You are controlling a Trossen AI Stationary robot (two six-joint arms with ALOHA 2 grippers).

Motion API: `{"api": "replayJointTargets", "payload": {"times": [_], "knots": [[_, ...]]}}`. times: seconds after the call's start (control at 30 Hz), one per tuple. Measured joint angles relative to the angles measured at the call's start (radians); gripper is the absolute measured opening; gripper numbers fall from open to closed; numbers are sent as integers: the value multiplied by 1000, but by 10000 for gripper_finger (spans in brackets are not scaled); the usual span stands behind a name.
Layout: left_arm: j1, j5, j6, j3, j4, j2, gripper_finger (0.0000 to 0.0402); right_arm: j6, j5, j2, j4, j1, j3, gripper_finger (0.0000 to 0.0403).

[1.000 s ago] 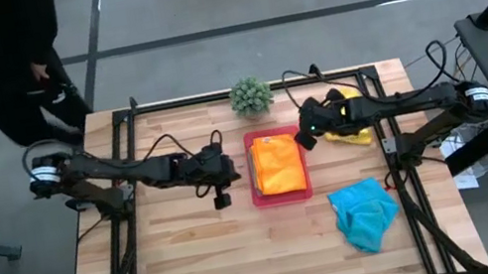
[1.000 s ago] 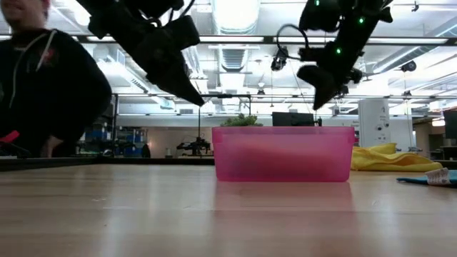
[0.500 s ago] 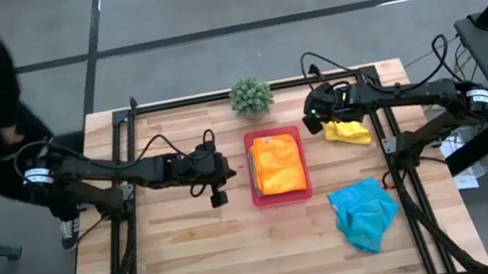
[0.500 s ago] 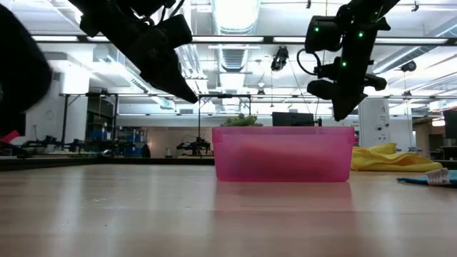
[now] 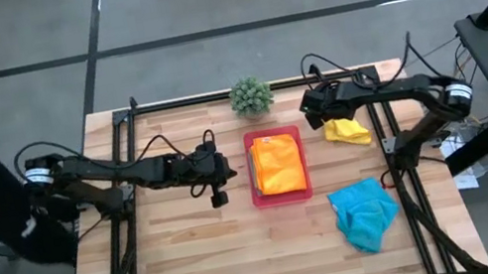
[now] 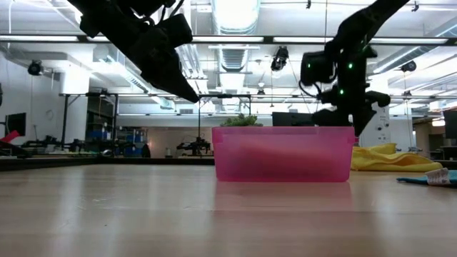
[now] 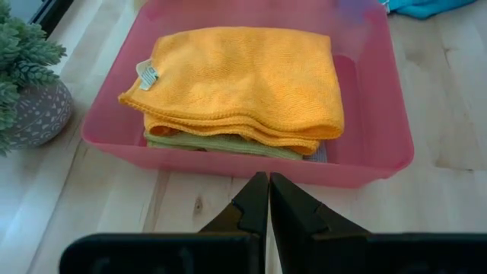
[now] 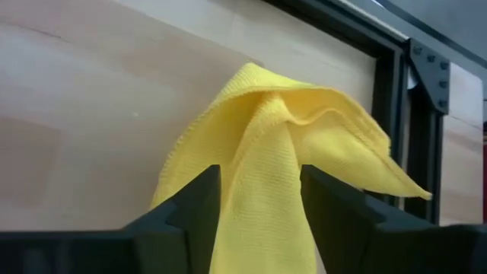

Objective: Fold microfiber towels
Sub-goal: Fold the yellow towel

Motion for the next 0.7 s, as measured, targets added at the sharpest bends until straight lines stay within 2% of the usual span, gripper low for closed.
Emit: {"api": "replayJointTargets", "payload": {"times": [0.2, 0.43, 0.57, 0.7], "knots": [[0, 0, 0, 0, 0, 0, 2, -7, 24, 50, 32, -30, -24, 180], [0, 0, 1, -1, 18, 0, 2, -20, 50, 91, 77, -36, -31, 163], [0, 0, 2, -2, 38, 0, 2, -37, 52, 116, 113, -35, -32, 138], [0, 0, 2, -2, 39, 0, 2, -40, 54, 134, 120, -37, -32, 87]]}}
